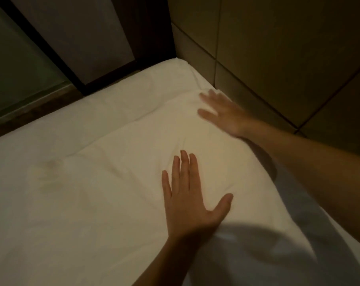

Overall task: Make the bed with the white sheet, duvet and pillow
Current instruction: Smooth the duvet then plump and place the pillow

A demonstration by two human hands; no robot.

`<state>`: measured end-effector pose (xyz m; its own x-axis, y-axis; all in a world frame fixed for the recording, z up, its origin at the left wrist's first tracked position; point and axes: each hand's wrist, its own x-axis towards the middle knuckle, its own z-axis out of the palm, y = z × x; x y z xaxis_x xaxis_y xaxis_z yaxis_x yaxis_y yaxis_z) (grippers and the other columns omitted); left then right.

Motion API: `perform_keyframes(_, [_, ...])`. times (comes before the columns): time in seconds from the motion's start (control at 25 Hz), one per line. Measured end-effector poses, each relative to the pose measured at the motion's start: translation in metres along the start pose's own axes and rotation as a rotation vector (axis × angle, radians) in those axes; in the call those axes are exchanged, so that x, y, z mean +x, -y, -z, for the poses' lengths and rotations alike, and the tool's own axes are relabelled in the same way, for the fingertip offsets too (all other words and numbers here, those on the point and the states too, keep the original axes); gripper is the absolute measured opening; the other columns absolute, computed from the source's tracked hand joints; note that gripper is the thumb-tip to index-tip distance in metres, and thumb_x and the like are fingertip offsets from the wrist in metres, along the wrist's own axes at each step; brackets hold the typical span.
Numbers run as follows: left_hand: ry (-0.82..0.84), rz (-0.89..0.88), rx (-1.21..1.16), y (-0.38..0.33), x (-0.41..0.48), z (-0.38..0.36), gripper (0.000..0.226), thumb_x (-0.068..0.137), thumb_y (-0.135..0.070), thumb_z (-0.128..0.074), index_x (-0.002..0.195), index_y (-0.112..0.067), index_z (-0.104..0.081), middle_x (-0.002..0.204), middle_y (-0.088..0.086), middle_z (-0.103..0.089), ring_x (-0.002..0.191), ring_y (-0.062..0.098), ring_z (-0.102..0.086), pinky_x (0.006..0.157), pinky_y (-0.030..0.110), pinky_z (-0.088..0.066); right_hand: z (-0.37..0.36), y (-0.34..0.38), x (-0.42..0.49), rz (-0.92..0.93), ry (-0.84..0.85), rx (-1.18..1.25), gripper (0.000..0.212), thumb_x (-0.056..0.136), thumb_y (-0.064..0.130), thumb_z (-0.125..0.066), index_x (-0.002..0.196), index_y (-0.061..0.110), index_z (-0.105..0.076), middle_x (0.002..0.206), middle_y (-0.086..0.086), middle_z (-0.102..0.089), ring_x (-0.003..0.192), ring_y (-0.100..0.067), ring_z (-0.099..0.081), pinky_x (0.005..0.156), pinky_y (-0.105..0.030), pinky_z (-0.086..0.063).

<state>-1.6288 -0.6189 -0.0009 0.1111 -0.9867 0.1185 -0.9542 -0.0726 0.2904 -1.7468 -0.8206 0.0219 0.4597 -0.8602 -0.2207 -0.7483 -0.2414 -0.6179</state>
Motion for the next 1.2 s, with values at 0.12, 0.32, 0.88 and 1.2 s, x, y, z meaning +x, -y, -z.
perform_keyframes(0.12, [-0.018, -0.011, -0.013, 0.001, -0.003, -0.001, 0.095, 0.08, -0.08, -0.016, 0.152, -0.018, -0.012, 0.159, 0.003, -0.01, 0.145, 0.019, -0.005, 0.115, 0.04, 0.0, 0.006, -0.014, 0.012, -0.341, -0.06, 0.093, 0.077, 0.086, 0.075, -0.026, 0.151, 0.034, -0.015, 0.159, 0.006, -0.012, 0.145, -0.022, -0.013, 0.116, -0.044, -0.008])
perform_keyframes(0.32, [-0.031, 0.001, -0.011, 0.003, -0.001, -0.004, 0.092, 0.081, -0.079, -0.019, 0.151, -0.018, -0.015, 0.159, 0.004, -0.014, 0.145, 0.021, -0.009, 0.117, 0.042, -0.003, -0.02, 0.044, -0.004, 0.014, -0.132, -0.185, 0.07, 0.092, 0.066, -0.027, 0.151, 0.033, -0.006, 0.16, 0.006, 0.002, 0.147, -0.016, 0.003, 0.118, -0.043, 0.002])
perform_keyframes(0.88, [0.054, 0.009, -0.095, 0.011, -0.001, 0.015, 0.09, 0.08, -0.079, -0.004, 0.151, -0.025, 0.001, 0.155, -0.009, 0.013, 0.144, 0.008, 0.013, 0.118, 0.036, 0.01, -0.023, 0.037, -0.016, -0.25, -0.072, -0.21, 0.059, 0.098, 0.057, -0.012, 0.151, 0.034, -0.005, 0.16, 0.005, 0.002, 0.147, -0.019, 0.001, 0.117, -0.046, 0.001])
perform_keyframes(1.2, [0.213, 0.207, 0.307, 0.142, 0.041, 0.061, 0.082, 0.08, -0.078, -0.01, 0.151, -0.038, -0.001, 0.16, -0.005, 0.004, 0.147, 0.019, 0.007, 0.115, 0.051, 0.006, -0.108, 0.154, -0.011, 0.325, -0.032, -0.622, 0.051, 0.102, 0.044, -0.015, 0.15, 0.03, -0.016, 0.16, 0.003, -0.008, 0.146, -0.017, -0.005, 0.116, -0.043, -0.003])
